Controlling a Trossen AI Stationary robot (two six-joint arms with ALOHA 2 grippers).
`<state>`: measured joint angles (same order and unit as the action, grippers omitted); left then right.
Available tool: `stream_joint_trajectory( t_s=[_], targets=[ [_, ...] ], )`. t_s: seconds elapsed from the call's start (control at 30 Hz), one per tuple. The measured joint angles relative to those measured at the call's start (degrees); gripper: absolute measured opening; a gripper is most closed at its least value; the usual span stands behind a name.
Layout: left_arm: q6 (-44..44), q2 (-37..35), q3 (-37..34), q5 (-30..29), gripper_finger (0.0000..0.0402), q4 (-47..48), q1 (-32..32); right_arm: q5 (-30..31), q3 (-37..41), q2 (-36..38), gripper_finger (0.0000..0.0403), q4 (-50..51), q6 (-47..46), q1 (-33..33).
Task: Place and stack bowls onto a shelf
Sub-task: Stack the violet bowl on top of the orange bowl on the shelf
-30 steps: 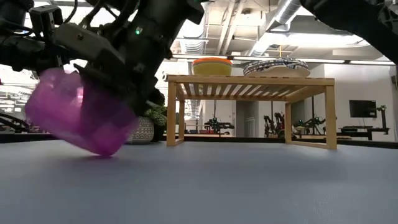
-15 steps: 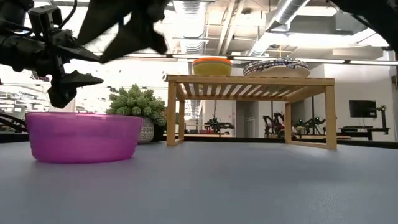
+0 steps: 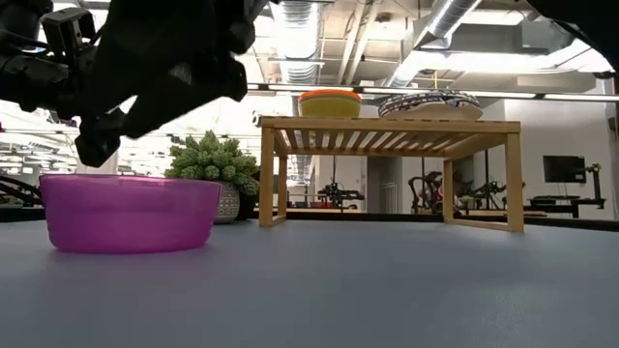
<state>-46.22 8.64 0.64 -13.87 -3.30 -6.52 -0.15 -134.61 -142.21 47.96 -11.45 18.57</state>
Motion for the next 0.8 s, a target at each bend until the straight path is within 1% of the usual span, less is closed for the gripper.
stream_joint_trajectory(
  t_s=[0.17, 0.43, 0.8],
  targets=[
    [0.01, 0.00, 0.00, 0.11, 0.0197, 0.01, -0.02, -0.02, 0.02, -1.66, 0.0224, 1.17, 0.88, 0.20],
    [-0.11, -0.02, 0.00, 1.60, 0.0197, 0.18, -0.01, 0.05, 0.96, -1.56, 0.0224, 1.26, 1.26, -1.01],
    [-1.48, -0.01, 0.00, 1.70, 0.0197, 0.19, 0.00, 1.06, 0.92, -1.56, 0.0224, 1.06, 3.44, -1.01]
  ],
)
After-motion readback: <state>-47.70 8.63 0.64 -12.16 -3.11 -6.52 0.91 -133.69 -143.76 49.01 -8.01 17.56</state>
